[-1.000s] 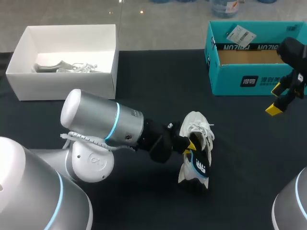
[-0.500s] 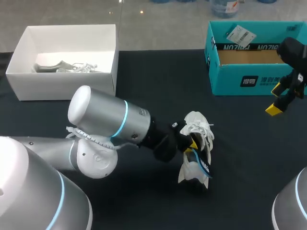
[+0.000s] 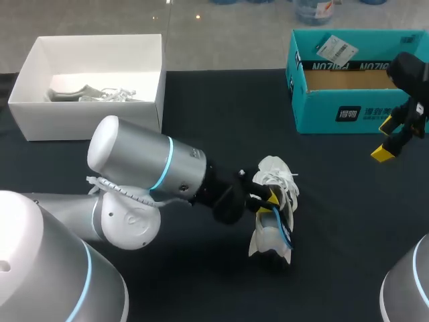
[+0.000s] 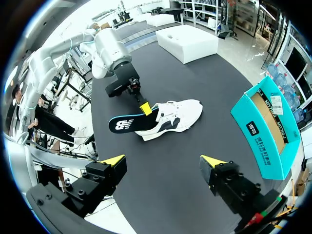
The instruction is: Take the shoe out of the shoebox, open the shoe tongue, remove and reinsert the insole, then place the shoe into the shoebox
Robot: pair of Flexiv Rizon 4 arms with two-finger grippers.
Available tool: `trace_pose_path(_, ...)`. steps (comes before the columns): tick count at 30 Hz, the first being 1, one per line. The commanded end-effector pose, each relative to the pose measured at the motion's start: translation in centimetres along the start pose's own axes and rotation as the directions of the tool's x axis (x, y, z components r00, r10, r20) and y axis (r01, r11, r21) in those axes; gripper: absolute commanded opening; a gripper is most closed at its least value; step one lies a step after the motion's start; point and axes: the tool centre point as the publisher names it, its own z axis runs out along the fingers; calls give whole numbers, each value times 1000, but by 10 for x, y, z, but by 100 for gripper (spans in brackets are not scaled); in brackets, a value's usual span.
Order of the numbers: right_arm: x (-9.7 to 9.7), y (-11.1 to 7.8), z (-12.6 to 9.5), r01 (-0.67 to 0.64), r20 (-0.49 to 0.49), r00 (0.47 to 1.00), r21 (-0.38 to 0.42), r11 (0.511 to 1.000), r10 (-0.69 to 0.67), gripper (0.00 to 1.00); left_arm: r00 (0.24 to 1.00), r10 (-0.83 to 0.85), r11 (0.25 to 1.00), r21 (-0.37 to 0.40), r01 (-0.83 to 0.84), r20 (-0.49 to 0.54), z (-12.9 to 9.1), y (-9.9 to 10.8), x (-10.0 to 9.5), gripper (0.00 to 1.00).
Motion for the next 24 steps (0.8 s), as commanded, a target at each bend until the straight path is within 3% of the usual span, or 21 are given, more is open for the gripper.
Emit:
trace_pose_path(1, -2, 2, 1, 0, -3, 1000, 5, 1000, 0, 100, 1000, 3, 1000, 19, -3, -6, 3, -4, 0, 18)
trace_pose_path(7, -2, 2, 1, 0, -3, 1000, 5, 1000, 0, 100, 1000, 5, 999, 39, -5, -24, 10, -8, 2, 14)
trace_pose_path(9, -2, 2, 1, 0, -3, 1000, 5, 1000, 0, 100, 999, 8, 999, 41, -7, -31, 10, -8, 2, 1)
trace_pose_path(10, -2, 2, 1, 0, -3, 1000, 5, 1000, 0, 100, 999, 9, 999, 43, -7, -33, 9, -7, 2, 0)
trace_pose_path(24, -2, 2, 1, 0, -3, 1000, 5, 1000, 0, 100, 992, 39, 999, 30, -35, -123, 2, 10, 23, 0)
